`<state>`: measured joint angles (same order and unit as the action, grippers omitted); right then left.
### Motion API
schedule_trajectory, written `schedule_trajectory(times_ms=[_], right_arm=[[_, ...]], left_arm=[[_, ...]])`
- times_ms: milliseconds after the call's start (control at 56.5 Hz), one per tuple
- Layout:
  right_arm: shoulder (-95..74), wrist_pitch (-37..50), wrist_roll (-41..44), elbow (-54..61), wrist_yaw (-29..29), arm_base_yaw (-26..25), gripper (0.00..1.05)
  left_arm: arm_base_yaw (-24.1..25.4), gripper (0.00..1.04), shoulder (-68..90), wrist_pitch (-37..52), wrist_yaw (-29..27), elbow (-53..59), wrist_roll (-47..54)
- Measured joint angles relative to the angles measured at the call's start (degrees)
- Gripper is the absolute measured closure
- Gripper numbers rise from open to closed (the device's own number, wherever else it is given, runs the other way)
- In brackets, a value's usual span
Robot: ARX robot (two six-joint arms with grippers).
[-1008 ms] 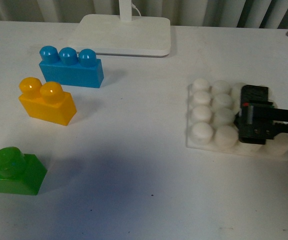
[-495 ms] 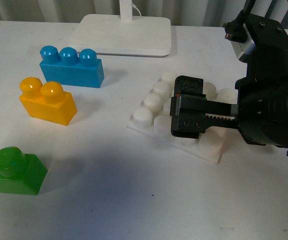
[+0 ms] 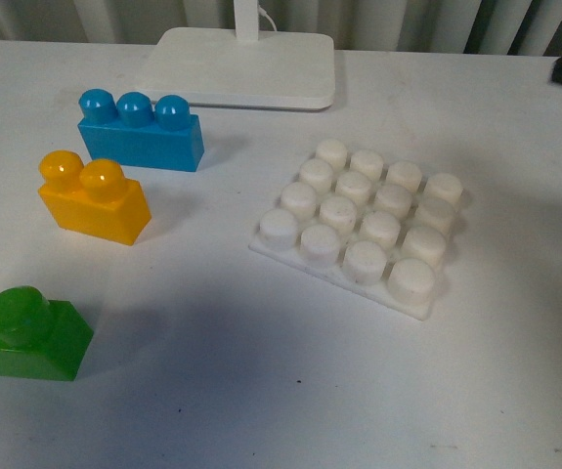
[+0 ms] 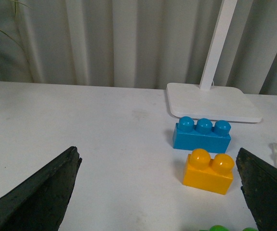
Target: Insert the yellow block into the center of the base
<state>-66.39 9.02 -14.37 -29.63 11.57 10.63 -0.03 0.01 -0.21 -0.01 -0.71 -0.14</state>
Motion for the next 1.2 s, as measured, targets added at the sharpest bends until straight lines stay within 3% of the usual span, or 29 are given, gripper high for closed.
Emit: schedule_trajectory(times_ms=[495,743,938,1026,1203], right_arm=[[37.09,-6.4,2.32,12.02,15.19,-20.7,0.09],[46.21,-9.35,3.28,15.17,15.76,-23.89,0.09],[51.25,-3.17,12.0,20.63,-9.7,-14.14,0.42],[52.57,-3.06,13.22,22.03,-10.99,-11.15,0.58],[55.58,-4.07,13.94,24.09,-11.52,-10.86,0.88]], left_arm=[[0.0,0.06,0.0,0.0,0.0,0.0,0.0],[0.0,0.06,0.0,0.0,0.02,0.0,0.0],[0.0,0.06,0.0,0.0,0.02,0.0,0.0],[0.0,0.06,0.0,0.0,0.02,0.0,0.0],[0.0,0.06,0.0,0.0,-0.02,0.0,0.0]])
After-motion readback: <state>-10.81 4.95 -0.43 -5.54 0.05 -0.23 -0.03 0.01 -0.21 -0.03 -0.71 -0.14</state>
